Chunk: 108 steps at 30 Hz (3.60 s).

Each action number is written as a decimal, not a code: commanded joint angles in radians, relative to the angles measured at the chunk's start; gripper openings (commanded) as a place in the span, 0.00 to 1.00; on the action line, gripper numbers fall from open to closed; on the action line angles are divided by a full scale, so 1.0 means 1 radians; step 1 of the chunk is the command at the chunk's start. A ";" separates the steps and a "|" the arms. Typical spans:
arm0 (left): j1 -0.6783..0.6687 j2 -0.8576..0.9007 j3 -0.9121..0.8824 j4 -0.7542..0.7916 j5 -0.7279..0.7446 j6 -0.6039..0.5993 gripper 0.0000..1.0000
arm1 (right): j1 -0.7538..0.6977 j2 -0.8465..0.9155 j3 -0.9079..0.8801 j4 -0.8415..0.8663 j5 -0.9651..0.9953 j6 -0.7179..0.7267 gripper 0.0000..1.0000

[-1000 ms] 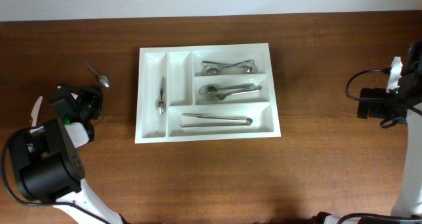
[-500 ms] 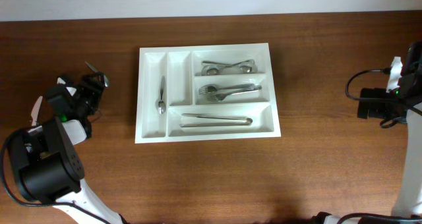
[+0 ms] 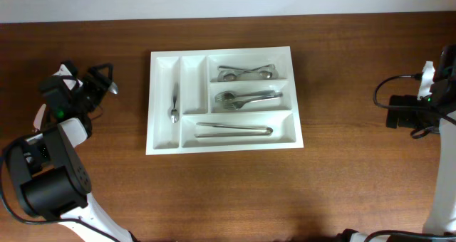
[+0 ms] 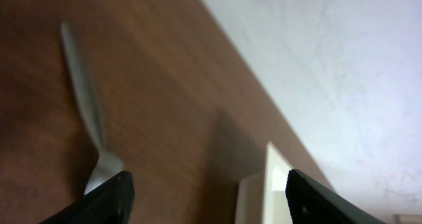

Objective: Pack container

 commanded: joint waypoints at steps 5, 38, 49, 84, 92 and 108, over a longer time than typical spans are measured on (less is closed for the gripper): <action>-0.003 0.014 0.011 -0.064 -0.005 0.093 0.68 | -0.005 -0.019 0.000 0.000 0.016 0.009 0.99; 0.071 0.014 0.015 -0.240 -0.122 0.163 0.64 | -0.005 -0.019 0.000 0.000 0.016 0.010 0.99; 0.082 0.013 0.113 -0.276 -0.069 0.181 0.64 | -0.005 -0.019 0.000 0.000 0.016 0.009 0.99; -0.128 -0.030 0.765 -1.271 -0.714 0.147 0.78 | -0.005 -0.019 0.000 0.000 0.016 0.009 0.99; -0.097 0.146 0.919 -1.407 -0.626 0.196 0.79 | -0.005 -0.019 0.000 0.000 0.016 0.009 0.99; -0.114 0.280 0.994 -1.387 -0.625 0.191 0.82 | -0.005 -0.019 0.000 0.000 0.016 0.009 0.99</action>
